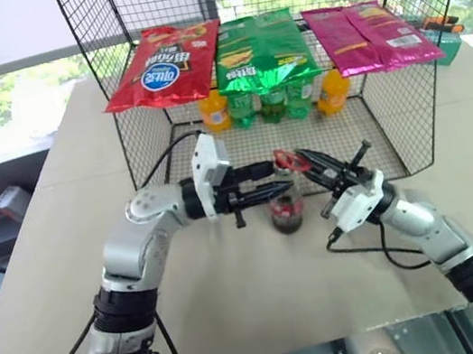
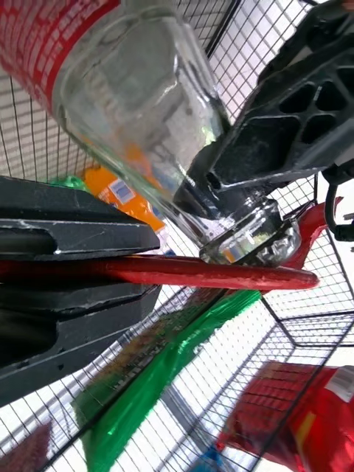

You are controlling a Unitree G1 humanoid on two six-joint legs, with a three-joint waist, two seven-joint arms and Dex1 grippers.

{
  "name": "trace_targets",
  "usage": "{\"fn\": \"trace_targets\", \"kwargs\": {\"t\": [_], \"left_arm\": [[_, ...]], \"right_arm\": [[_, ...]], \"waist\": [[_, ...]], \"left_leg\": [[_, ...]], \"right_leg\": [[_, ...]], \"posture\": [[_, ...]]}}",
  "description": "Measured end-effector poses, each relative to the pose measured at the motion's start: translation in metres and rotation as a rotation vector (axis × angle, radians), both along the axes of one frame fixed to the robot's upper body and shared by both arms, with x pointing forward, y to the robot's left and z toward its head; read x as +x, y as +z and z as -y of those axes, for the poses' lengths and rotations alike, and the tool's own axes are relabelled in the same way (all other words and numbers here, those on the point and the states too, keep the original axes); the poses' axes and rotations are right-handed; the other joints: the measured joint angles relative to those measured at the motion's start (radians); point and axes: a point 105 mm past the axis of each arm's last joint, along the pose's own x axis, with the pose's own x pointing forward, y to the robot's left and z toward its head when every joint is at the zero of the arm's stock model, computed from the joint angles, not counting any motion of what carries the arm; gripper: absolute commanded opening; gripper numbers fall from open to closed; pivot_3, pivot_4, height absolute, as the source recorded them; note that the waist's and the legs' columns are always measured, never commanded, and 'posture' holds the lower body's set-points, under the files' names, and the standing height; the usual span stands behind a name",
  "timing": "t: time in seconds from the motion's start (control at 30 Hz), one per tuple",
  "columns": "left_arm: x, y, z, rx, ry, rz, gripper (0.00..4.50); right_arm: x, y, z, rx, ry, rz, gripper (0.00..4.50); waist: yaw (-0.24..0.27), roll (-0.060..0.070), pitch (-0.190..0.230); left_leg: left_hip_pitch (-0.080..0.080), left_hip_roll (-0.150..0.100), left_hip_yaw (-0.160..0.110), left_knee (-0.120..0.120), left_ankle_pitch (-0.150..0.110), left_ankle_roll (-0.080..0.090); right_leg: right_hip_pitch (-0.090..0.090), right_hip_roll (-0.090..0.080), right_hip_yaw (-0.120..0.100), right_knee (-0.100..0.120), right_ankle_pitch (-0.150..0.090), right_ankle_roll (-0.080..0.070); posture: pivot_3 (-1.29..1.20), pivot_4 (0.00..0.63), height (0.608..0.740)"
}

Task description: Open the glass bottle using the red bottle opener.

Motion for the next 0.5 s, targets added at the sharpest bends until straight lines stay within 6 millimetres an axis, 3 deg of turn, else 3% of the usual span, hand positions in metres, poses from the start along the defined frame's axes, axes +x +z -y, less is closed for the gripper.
{"fn": "trace_targets", "kwargs": {"t": [0.27,0.5], "left_arm": [[0.001,-0.001,-0.001,0.011,0.010,-0.005,1.18],[0.001,-0.002,-0.003,0.027,0.013,-0.005,1.18]], "right_arm": [[0.006,-0.002,0.000,-0.078,-0.021,0.101,0.00],[0.007,0.014,0.005,-0.240,-0.029,0.213,0.00]], "waist": [[-0.001,0.001,-0.005],[0.000,0.004,-0.008]], "left_leg": [[0.002,0.000,0.000,0.000,0.000,0.000],[0.001,0.000,0.000,0.000,0.000,0.000]], "right_leg": [[0.000,0.000,0.000,0.000,-0.002,0.003],[0.000,-0.001,0.000,0.000,-0.002,0.003]], "posture": [[0.00,0.150,0.740],[0.00,0.150,0.740]]}}
